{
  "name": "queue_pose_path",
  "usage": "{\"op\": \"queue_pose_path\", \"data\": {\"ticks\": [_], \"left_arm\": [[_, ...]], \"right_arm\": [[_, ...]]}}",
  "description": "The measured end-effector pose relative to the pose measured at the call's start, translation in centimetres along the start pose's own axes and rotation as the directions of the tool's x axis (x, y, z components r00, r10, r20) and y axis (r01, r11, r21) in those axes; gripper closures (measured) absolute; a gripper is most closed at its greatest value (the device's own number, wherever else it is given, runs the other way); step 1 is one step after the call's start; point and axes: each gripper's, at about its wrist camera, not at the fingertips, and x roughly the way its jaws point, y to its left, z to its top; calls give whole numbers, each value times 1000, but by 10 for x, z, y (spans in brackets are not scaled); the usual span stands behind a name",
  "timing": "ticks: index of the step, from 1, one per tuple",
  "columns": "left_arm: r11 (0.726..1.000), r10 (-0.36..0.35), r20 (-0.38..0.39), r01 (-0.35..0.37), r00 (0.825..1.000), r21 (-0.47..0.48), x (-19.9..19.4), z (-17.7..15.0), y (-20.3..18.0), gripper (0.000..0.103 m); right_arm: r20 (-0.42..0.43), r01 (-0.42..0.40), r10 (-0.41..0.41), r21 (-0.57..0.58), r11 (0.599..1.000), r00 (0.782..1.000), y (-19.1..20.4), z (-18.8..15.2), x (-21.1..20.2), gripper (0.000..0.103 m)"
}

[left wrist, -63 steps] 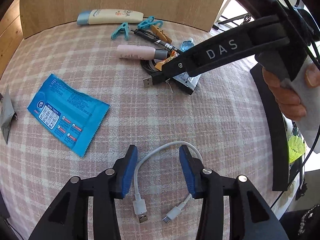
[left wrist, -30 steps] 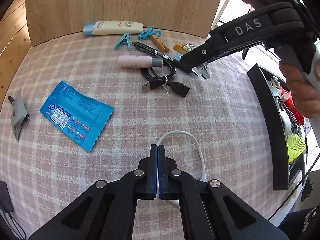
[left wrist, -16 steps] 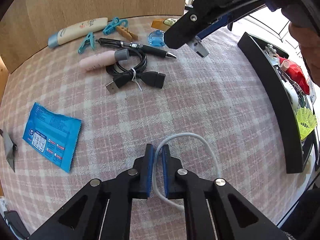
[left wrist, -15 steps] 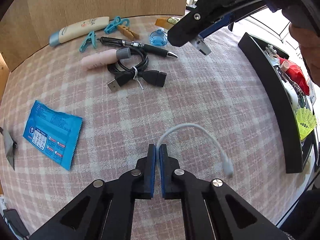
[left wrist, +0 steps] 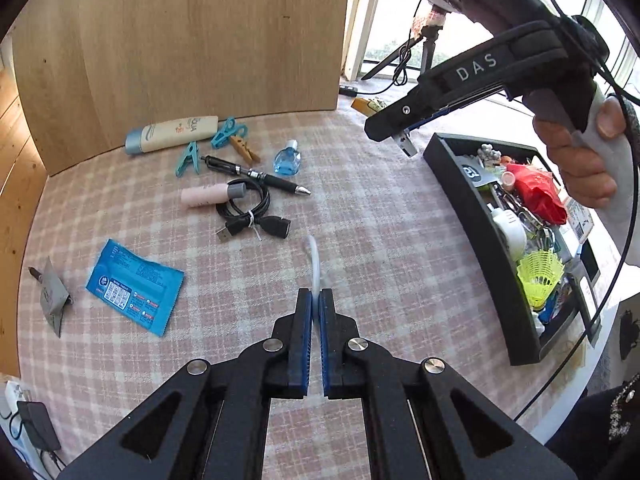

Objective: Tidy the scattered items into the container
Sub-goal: 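Carry the sachet and white cable to the black box and release them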

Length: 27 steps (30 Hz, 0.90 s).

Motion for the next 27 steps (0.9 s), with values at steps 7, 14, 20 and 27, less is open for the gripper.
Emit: {"op": "queue_pose_path", "data": {"ticks": [7,14,20,27], "left_arm": [[995,-77,89,70,993,75,-35,43,-50,100],[956,-208,110,178,972,232,-33,88,-146,100],[910,-326,68,294,943,293,-10,114,-217,100],[907,-318,66,283,946,313,5,118,-266,41]], "right_arm": [[86,74,-81,74,994,993,-59,-48,-75,63],[118,185,-214,214,959,970,-145,-119,-137,63],[91,251,-302,362,898,949,-217,-164,-166,63],[108,229,-305,445,866,946,-251,-197,-183,48]]}}
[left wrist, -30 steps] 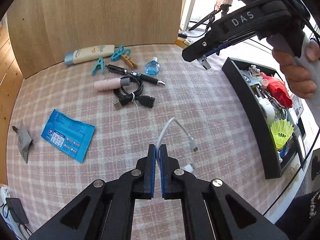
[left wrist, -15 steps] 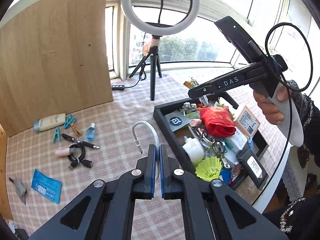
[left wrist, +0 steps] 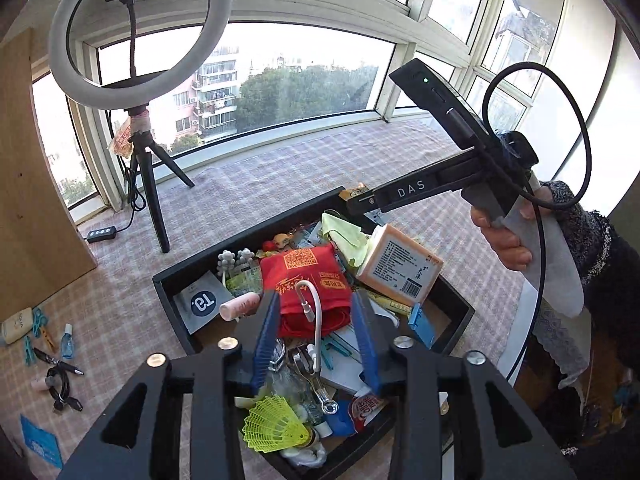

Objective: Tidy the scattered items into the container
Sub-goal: 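Carry the sachet and white cable to the black box and release them, then move both grippers back to the pink bottle and blue eye-drop bottle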

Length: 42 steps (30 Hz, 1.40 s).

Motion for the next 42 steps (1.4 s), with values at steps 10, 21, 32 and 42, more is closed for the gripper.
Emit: {"op": "queue_pose_path", "data": {"ticks": [10,21,32,42], "left_arm": [[994,84,5,-84,996,-72,-7,-15,33,43],[909,244,-42,-243,969,-339,-33,-68,149,43],[525,348,-185,-355,919,-774,-61,-146,326,37],[330,351,-252,-371,902,-868,-36,-167,403,37]], "right_arm": [[15,-49,49,-37,998,999,32,5,10,47],[-64,-125,118,-129,984,991,143,29,51,47],[-150,-200,178,-148,969,973,282,51,121,47],[-195,-158,115,-220,963,974,367,64,187,48]]}}
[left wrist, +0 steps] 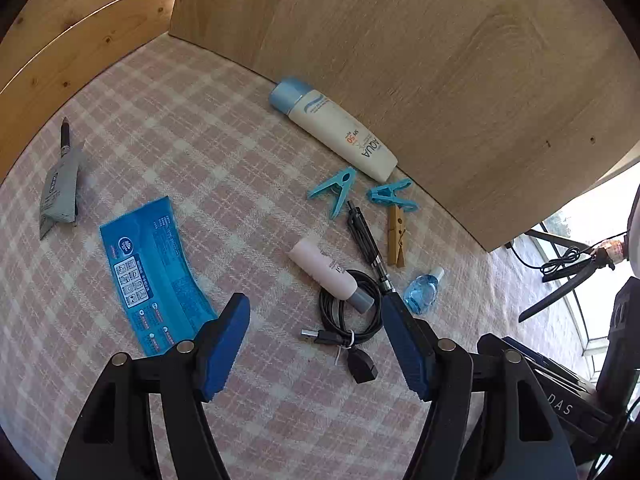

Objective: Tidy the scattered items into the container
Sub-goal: 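Move both grippers back to the pink bottle and blue eye-drop bottle, then grasp the blue eye-drop bottle with the right gripper while the left grasps the pink bottle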

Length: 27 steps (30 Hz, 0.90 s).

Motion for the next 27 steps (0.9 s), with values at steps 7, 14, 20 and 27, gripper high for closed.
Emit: {"op": "queue_pose_path", "data": {"ticks": [7,14,20,27], "left_arm": [[999,27,-40,-28,999,-22,32,10,-8,37],[996,88,-56,-88,995,5,52,13,-13,39],[989,138,-39,-136,990,51,55,11,-16,43],[984,157,-24,-155,987,90,50,9,-11,57]], "right_arm": [[-23,11,-10,62,998,1000,8,20,33,48],[-50,-14,22,171,985,998,-2,32,51,50],[-59,-11,21,150,989,998,14,36,56,52],[-75,37,-33,54,998,997,37,30,59,70]]}}
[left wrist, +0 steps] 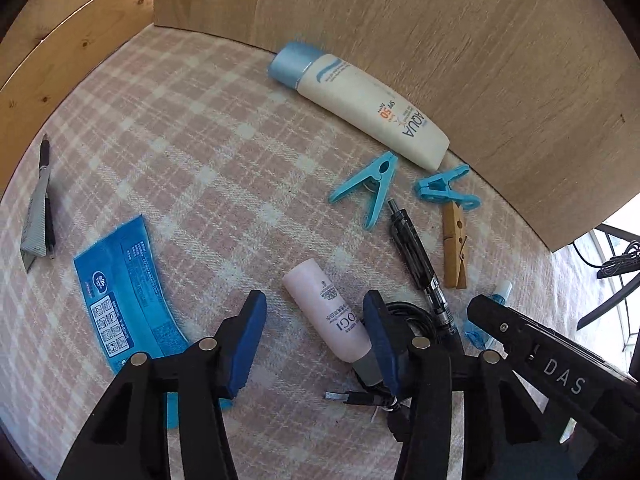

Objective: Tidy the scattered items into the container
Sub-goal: 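Grasp the blue eye-drop bottle with the right gripper while the left grasps the pink bottle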

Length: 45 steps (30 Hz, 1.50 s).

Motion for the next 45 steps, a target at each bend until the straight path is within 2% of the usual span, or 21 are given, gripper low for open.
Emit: {"op": "queue_pose_path", "data": {"ticks": [4,6,8,9,15,17,20,24,28,30,31,32,36,37,38,40,45], "left_arm": [[999,9,4,-9,1000,32,-3,-4,2,61],[999,15,10,-15,1000,49,-4,-8,2,68],[999,0,10,-1,1000,49,-6,-10,4,81],[999,-16,4,16,1000,42,-6,-10,6,84],[996,-39,9,38,999,79,-13,-15,8,84],[996,-51,15,50,999,72,-18,-17,10,84],[995,-67,33,65,997,74,-29,-18,11,84],[994,-42,46,37,998,105,-37,-20,6,84],[993,-55,44,50,998,108,-42,-24,6,84],[992,-61,46,55,997,110,-48,-31,8,84],[992,-59,49,53,997,114,-53,-41,12,84],[992,-57,51,50,997,118,-57,-37,22,84],[992,-59,54,53,997,114,-53,-37,14,84],[992,-60,56,53,997,112,-53,-38,14,84],[992,-60,58,54,997,111,-49,-38,17,84],[992,-62,57,56,996,112,-52,-40,18,84],[992,-70,51,65,996,105,-51,-46,24,84]], "right_arm": [[-11,-8,8,-5,1000,1000,-3,-3,-1,70],[-7,-2,2,-23,1000,1000,-3,-5,-2,71],[-3,3,-3,-34,999,1000,-3,-8,-3,71],[-2,4,-4,-33,999,1000,-4,-9,-4,71],[13,-1,1,-20,1000,1000,-10,-15,-11,76],[25,-13,13,-25,1000,1000,-11,-17,-17,86],[33,-25,27,-33,999,999,-15,-21,-27,86],[16,-61,62,-30,998,998,-22,-23,-26,85],[30,-8,10,-70,998,999,-15,-28,-23,87],[40,-2,5,-71,997,999,-13,-31,-26,92],[35,-16,19,-69,998,999,-12,-31,-28,99],[23,-31,33,-66,997,999,-12,-32,-28,102],[13,-35,36,-63,997,999,-11,-34,-26,101],[7,-45,45,-53,998,999,-11,-35,-26,97],[5,-52,52,-46,998,999,-11,-36,-25,86],[8,-25,25,-65,998,1000,-7,-37,-24,73],[-3,40,-41,-125,991,999,6,-51,-13,72]]}}
